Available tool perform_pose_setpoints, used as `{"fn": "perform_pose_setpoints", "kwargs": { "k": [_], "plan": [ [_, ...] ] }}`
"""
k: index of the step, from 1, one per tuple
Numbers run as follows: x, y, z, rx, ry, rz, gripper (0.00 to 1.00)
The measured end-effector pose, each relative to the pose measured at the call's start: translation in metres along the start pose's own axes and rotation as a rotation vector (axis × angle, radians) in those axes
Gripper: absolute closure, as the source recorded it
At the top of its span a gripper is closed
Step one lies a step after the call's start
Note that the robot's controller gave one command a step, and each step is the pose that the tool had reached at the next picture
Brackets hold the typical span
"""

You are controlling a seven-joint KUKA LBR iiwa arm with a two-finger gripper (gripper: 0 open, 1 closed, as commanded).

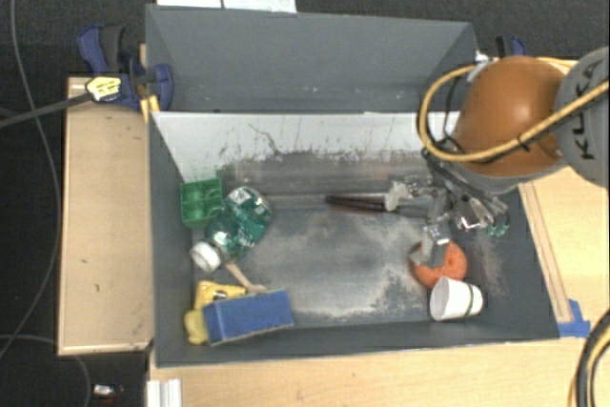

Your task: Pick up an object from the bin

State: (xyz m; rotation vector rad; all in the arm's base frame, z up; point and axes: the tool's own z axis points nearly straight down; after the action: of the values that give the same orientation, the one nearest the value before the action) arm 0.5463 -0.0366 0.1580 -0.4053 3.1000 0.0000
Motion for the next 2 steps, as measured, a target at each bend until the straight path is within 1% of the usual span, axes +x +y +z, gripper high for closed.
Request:
{"fn": "perform_pose_setpoints", "kwargs": {
  "k": [1,2],
  "plan": [
    [0.014,-0.023,0.005,0.001,0.006,0.27,0.0],
    [0.001,-0.063,0.02,0.002,-0.003,-0.04,0.0]
  ]
}}
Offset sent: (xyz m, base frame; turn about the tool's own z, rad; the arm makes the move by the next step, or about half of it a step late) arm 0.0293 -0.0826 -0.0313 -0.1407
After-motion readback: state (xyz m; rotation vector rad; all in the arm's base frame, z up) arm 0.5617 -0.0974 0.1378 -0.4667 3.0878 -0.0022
